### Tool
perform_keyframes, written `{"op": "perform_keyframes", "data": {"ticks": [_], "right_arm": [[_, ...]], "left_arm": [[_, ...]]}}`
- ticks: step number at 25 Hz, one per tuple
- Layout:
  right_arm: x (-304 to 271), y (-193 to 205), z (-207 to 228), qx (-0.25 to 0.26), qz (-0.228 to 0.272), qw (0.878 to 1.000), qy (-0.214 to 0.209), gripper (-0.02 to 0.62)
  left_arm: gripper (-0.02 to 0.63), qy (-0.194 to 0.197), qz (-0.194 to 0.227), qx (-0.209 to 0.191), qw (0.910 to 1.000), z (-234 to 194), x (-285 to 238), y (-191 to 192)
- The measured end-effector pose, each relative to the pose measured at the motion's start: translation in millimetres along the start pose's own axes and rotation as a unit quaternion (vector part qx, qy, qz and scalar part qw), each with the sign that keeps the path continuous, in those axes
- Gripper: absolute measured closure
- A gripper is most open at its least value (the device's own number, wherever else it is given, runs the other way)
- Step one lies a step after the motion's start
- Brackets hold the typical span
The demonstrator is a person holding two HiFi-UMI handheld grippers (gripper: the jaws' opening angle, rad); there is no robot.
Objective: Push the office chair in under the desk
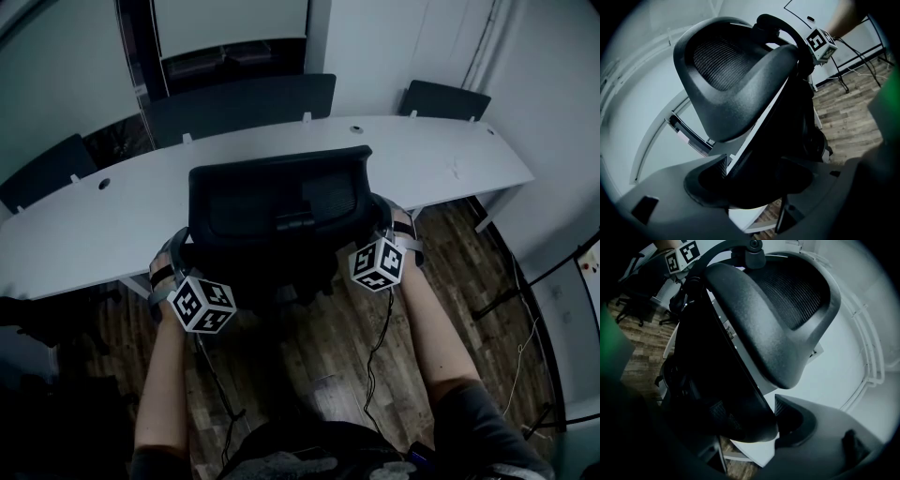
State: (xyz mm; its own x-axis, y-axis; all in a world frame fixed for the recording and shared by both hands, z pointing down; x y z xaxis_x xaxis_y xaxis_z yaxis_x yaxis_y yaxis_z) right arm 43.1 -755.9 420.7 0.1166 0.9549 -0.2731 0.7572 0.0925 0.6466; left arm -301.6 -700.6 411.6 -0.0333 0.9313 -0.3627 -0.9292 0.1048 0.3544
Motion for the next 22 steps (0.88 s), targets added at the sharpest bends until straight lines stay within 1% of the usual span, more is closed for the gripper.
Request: {"op": "perform_keyframes", "data": {"ticks": [3, 6, 8, 13, 16, 19, 22], "right_arm": [[-3.0, -4.2, 4.6, -0.005, -0.006, 1.000, 0.007, 0.308], [1.4, -2.7, 7.0, -0.014, 0.002, 1.000, 0.025, 0.286], [4.3, -2.1, 8.6, -0.021, 0.002, 0.999, 0.028, 0.281], [26.8, 6.8, 5.6, -0.030, -0.001, 0.999, 0.030, 0.279], [40.9, 7.8, 3.9, -0.034, 0.003, 0.999, 0.022, 0.280], [66.0, 4.7, -4.6, -0.054, 0.046, 0.997, 0.003, 0.281], [97.0, 2.2, -15.5, -0.066, 0.076, 0.995, 0.000, 0.281]], "left_arm": [[0.289, 0.006, -0.005, -0.011, 0.9999, -8.0, -6.3, -3.5], [0.237, -0.003, -0.012, -0.029, 0.9995, -11.6, -7.7, -5.8], [0.224, -0.010, -0.011, -0.028, 0.9995, -13.5, -6.4, -5.0], [0.206, -0.029, -0.004, 0.008, 0.9995, -8.2, 18.2, -2.2], [0.204, -0.056, 0.016, 0.052, 0.9969, -10.0, 39.7, -4.3], [0.206, -0.072, 0.017, 0.086, 0.9935, -4.9, 68.3, -5.3], [0.206, -0.083, 0.024, 0.123, 0.9887, 5.4, 100.7, -7.0]]}}
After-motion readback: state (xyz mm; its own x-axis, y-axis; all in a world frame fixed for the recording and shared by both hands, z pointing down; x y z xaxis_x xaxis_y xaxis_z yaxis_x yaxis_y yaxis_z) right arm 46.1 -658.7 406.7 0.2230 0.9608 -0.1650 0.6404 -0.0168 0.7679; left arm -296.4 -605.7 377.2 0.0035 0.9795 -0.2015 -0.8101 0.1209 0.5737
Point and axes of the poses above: the fingertips, and each gripper's own axes: x backward along the fingers, z to its right, y out of its underside, the point moved 10 cm from there along x, backward along the fingers, and after that the axes turned 14 degrees about -x, right-handed, at the moved point
